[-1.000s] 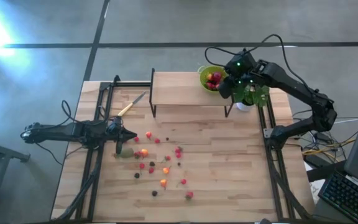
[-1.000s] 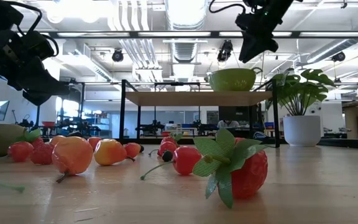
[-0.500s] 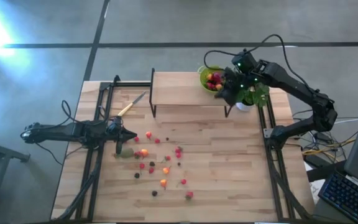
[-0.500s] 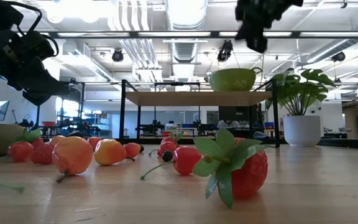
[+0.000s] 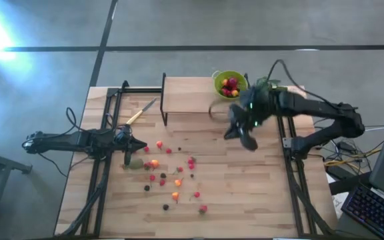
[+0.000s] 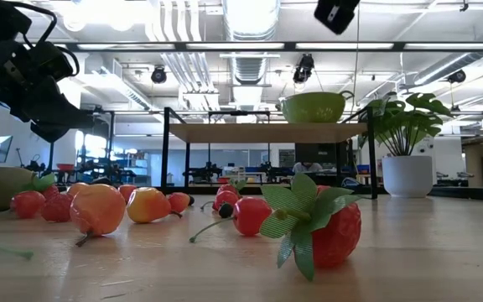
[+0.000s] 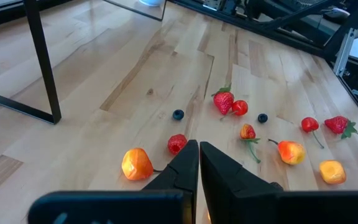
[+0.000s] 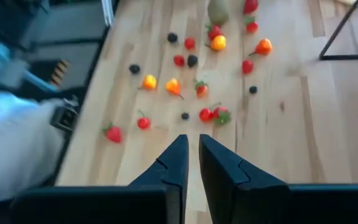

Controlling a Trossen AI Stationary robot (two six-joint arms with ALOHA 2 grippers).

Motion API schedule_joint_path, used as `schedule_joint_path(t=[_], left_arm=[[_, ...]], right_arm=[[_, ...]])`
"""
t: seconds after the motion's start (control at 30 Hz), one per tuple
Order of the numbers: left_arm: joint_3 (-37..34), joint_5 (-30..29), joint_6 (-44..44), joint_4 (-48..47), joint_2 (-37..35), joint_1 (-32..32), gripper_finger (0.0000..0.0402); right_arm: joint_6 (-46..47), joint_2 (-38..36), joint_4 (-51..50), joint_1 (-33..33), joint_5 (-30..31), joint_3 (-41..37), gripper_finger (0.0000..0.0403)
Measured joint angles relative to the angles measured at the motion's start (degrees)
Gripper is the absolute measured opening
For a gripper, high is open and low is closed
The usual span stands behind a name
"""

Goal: Build produce basket
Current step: Put the red cherry into the green basket

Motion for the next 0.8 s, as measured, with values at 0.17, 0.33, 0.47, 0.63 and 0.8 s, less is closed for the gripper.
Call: schedule_joint_path(t=[0.17, 0.33, 0.47, 0.63, 0.8], left_arm=[[0.00, -0.01, 0.00, 0.02, 0.02, -0.01, 0.0021], [0.00, 0.00, 0.00, 0.02, 0.00, 0.00, 0.0021], [0.00, 0.01, 0.00, 0.00, 0.00, -0.01, 0.0021], [0.00, 0.00, -0.01, 0.02, 0.02, -0.01, 0.0021], [0.00, 0.01, 0.00, 0.02, 0.00, 0.01, 0.0021]], right_arm=[[1.83, 0.38, 0.24, 11.98, 9.49, -0.58, 0.0026], [4.49, 0.01, 2.31, 21.61, 11.98, -2.62, 0.0012], [7.71, 0.30, 4.14, 27.79, 18.46, -4.43, 0.0008], [12.89, 2.89, 4.72, 34.01, 25.31, -6.35, 0.0008], [16.51, 7.61, 5.07, 38.63, 31.99, -7.67, 0.0008]])
